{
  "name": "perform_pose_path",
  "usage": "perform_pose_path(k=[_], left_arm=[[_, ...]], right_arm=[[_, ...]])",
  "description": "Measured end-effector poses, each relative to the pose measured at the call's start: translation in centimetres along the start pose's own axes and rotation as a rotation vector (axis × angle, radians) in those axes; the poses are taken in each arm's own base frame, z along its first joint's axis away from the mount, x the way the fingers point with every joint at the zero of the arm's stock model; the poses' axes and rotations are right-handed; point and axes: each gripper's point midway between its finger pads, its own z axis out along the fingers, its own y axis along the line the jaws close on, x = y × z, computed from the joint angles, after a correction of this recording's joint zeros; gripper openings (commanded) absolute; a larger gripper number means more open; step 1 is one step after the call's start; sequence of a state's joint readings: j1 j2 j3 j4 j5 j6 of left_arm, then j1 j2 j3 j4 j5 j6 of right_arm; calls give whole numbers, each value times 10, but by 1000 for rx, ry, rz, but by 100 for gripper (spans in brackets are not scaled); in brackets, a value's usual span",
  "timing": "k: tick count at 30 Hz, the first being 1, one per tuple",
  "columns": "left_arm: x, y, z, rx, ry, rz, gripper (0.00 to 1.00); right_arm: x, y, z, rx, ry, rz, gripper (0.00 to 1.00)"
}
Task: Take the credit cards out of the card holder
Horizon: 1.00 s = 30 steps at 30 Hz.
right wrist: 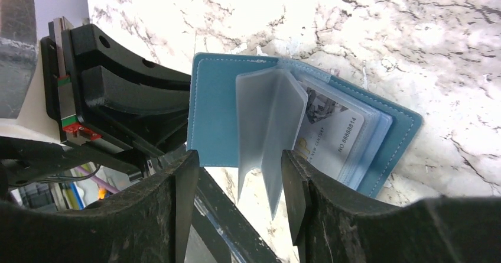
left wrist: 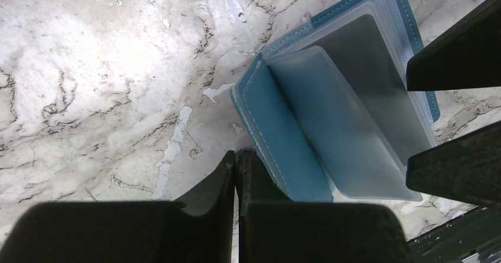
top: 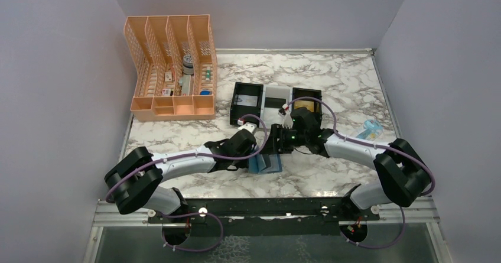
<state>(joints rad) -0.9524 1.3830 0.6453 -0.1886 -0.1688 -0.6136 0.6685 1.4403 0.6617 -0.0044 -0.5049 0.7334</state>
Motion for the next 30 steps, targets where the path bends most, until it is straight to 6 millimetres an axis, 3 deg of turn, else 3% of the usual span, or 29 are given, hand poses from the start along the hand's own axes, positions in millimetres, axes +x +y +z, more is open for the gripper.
perform_pose_path(k=[12,30], left_arm=[[4,2,0,-17,6,-8,0],[12,4,1,-33,15,-30,0]], right_arm=[[4,1,-1,-13,1,30,55],[5,38,-3,-222,25,62,55]])
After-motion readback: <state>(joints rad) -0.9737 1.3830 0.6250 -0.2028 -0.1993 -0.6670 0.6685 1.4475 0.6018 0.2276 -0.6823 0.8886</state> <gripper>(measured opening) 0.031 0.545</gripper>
